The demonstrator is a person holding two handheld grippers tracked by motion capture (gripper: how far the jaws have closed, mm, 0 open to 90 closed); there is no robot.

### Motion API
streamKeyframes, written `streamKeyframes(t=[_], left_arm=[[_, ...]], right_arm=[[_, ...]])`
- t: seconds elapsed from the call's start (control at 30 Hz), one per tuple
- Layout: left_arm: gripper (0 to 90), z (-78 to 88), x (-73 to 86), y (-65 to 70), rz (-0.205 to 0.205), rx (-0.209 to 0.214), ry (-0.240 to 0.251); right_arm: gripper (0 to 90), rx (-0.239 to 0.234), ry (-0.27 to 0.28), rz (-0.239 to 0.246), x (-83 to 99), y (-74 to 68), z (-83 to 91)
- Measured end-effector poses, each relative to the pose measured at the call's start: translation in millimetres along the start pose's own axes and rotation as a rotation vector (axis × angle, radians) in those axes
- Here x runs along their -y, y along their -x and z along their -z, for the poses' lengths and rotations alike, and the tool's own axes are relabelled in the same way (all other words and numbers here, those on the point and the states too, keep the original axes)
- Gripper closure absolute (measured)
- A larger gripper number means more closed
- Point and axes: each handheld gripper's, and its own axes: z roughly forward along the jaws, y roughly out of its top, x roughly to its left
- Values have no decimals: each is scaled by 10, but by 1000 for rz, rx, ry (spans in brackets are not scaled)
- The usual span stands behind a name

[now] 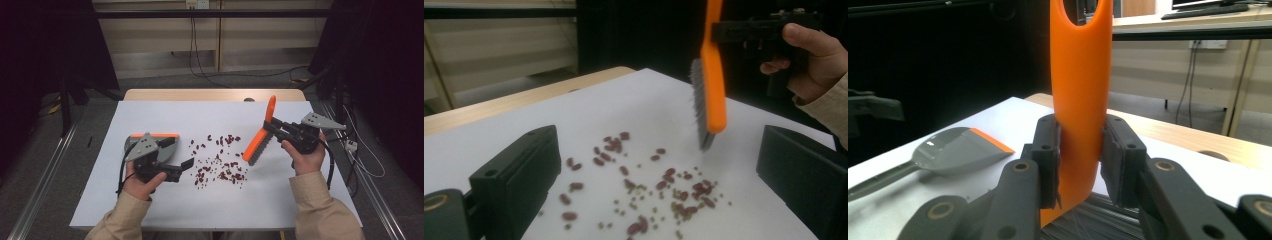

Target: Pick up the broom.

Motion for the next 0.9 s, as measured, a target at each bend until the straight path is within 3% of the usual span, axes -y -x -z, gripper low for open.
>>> streamKeyframes(t=[0.13,0.33,0.53,0.6,0.73,0.77,0.9], left_arm=[[71,-276,-39,99,0,52,-41],[169,-613,-25,148,41,104,-90],[348,-863,52,157,35,94,-165],[377,-913,76,152,37,73,-188],[583,-954,109,139,43,44,-220],[671,-951,112,140,46,40,-222],[700,-929,116,151,45,8,-211]], right_arm=[[704,-29,9,14,-59,-102,-114],[704,-63,-3,33,-80,-254,-315],[704,-100,-23,54,-86,-414,-504],[704,-109,-32,61,-90,-464,-563],[704,-127,-35,71,-89,-537,-635],[704,-128,-40,73,-89,-559,-649],[700,-116,-35,83,-87,-600,-681]])
